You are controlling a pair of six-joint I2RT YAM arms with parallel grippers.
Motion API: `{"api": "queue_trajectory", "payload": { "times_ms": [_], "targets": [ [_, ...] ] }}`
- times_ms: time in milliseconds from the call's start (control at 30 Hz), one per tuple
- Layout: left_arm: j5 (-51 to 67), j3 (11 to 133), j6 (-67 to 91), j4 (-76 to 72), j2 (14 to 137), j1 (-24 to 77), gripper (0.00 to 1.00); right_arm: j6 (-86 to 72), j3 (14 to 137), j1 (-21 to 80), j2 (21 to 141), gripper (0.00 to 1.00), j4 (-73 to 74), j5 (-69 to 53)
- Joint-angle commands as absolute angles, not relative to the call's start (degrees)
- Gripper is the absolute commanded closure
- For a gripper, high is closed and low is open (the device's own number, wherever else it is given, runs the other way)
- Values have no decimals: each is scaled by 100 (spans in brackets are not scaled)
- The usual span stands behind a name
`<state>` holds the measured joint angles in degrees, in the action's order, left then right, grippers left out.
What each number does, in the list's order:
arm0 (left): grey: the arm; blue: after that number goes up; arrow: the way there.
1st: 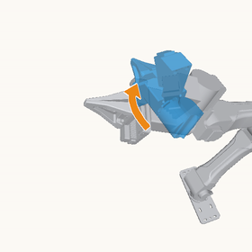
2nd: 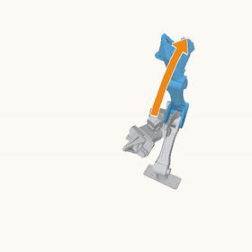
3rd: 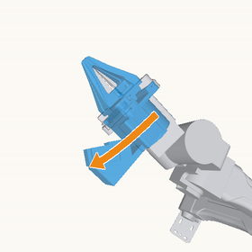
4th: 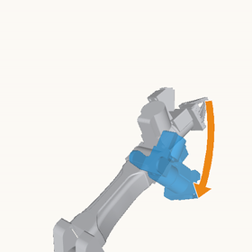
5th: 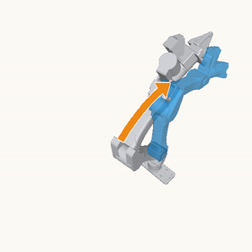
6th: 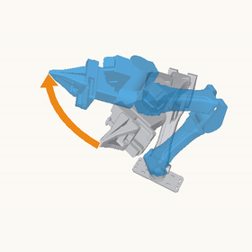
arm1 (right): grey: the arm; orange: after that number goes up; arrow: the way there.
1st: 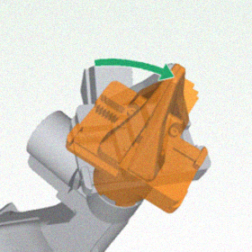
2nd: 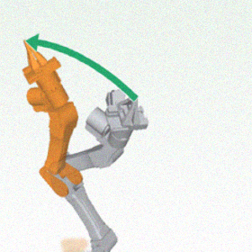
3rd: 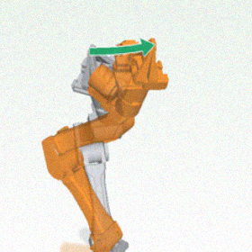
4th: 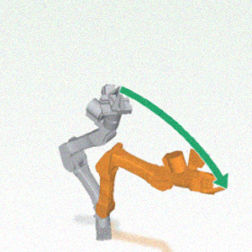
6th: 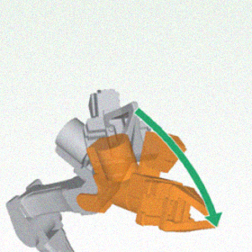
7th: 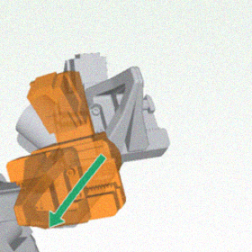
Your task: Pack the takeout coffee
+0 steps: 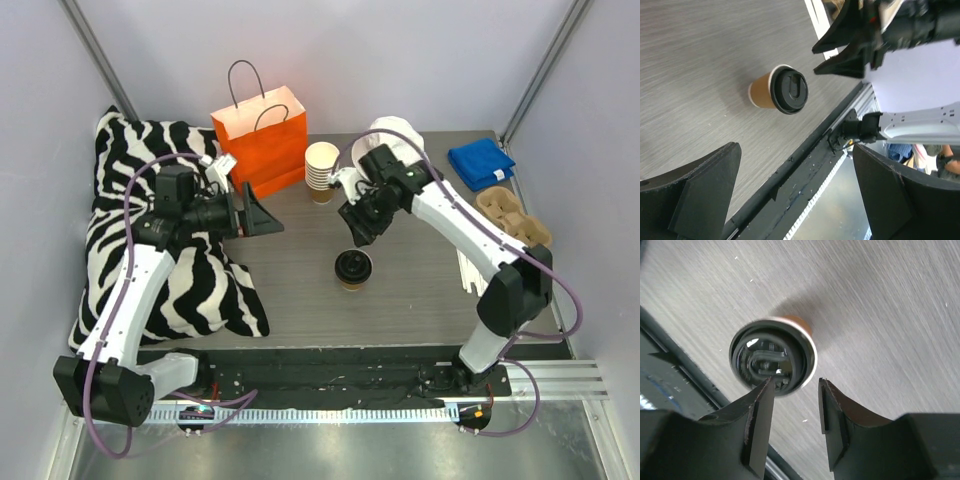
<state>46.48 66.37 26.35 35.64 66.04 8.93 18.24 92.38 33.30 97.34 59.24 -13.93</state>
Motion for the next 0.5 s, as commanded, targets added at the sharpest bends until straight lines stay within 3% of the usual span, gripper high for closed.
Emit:
{"api": "queue_trajectory", "payload": {
  "times_ms": [0, 100, 233, 467],
  "targets": [
    [5001, 6146, 2688, 2728, 6495, 1449, 3, 1539, 8939, 2927, 8974, 55, 5924, -2503],
    [4940, 5593, 3301, 1734, 6635, 2029, 17, 1258, 8500, 2751, 8728, 60, 5635, -3320],
    [4808, 5160, 3935, 564, 7092, 2697, 46, 608, 7963, 2733, 8561, 64, 5020, -3831],
    [4553, 5071, 4930, -1290, 8102, 3392, 67, 229, 7541, 2707, 8701, 69, 4676, -4166]
  ]
}}
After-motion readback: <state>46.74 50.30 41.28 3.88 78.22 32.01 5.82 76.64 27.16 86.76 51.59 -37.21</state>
